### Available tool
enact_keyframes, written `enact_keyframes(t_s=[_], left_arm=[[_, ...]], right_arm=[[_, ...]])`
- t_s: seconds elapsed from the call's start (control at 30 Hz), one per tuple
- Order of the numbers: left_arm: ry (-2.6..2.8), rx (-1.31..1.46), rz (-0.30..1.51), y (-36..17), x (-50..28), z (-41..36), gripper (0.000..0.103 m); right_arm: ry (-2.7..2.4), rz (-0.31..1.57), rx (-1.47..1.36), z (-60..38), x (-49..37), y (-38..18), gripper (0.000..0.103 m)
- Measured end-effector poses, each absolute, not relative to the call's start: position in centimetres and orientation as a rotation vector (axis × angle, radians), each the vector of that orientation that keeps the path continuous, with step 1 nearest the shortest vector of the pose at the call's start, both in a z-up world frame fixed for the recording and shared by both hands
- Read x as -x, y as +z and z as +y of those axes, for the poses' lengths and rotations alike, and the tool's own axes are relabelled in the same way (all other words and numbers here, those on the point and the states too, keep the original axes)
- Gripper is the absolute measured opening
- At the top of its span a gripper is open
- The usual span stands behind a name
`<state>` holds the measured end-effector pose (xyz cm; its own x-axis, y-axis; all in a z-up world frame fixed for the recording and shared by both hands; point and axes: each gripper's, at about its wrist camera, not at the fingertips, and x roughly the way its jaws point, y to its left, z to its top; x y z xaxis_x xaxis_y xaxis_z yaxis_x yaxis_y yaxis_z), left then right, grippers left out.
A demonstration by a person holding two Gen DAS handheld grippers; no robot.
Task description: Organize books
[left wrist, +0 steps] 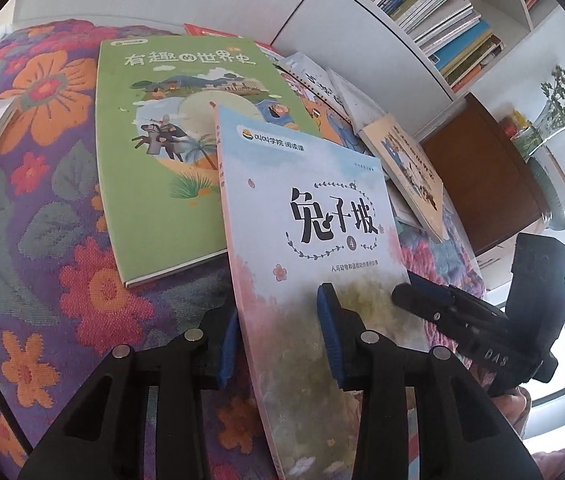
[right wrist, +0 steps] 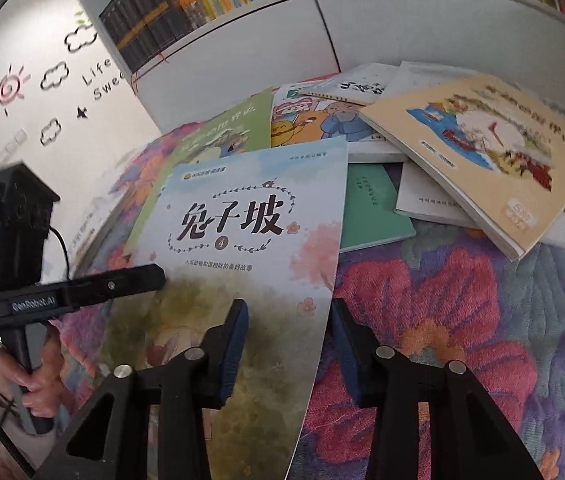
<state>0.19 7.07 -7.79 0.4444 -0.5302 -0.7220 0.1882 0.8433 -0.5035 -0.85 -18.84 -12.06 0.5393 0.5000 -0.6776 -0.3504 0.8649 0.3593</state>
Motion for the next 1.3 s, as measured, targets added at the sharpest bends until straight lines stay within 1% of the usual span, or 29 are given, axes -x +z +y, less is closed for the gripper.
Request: enact_keyframes(t_s=[0.1,0.4,0.53,0.7,0.83,0.87,0.97,1.13,1.27,1.3], left_arm=[[-0.456,0.376,1.013,-7.8,-0.1,7.1,0.034],[-0.441,0.350,1.047,-7.1,0.7,7.1,0.031],[-0.450,0.339,1.052,-7.2,0.8,7.1,0.031],[-0.486,0.386,1.049,-7.7,0.6,7.9,0.031],[-0.506,0.459,1.044,-8.2,0.4,8.7,0.031],[-0.512,0.482,1.045,-8.4,0.4,9.0,0.031],[-0.527,0.523,1.053,-8.6,0.3,9.4,0.031],[-0.484,0.487,1.063,-8.2,0.5,8.9,0.030],[-0.409,0.418,1.093,-7.2,1.1,8.5,0.030],[-0.389,0.379,1.093,-6.8,1.3,8.2,0.031]], right_arm=[[0.528,0.872,-0.263,-20.0,0.6,-12.3,0.033],[0.720,0.858,-0.485,-22.4,0.4,-11.5,0.033],[0.725,0.872,-0.461,-22.1,0.4,-11.3,0.033],[0.708,0.959,-0.507,-22.0,-0.9,-13.6,0.033],[0.755,0.962,-0.582,-22.5,-1.8,-14.4,0.032],[0.753,0.960,-0.588,-22.5,-1.9,-14.5,0.031],[0.746,0.952,-0.566,-22.0,-1.9,-14.3,0.031],[0.761,0.946,-0.555,-21.7,-1.8,-14.1,0.033],[0.811,0.957,-0.625,-21.9,-1.6,-14.1,0.032],[0.814,0.966,-0.623,-21.7,-1.6,-14.1,0.030]])
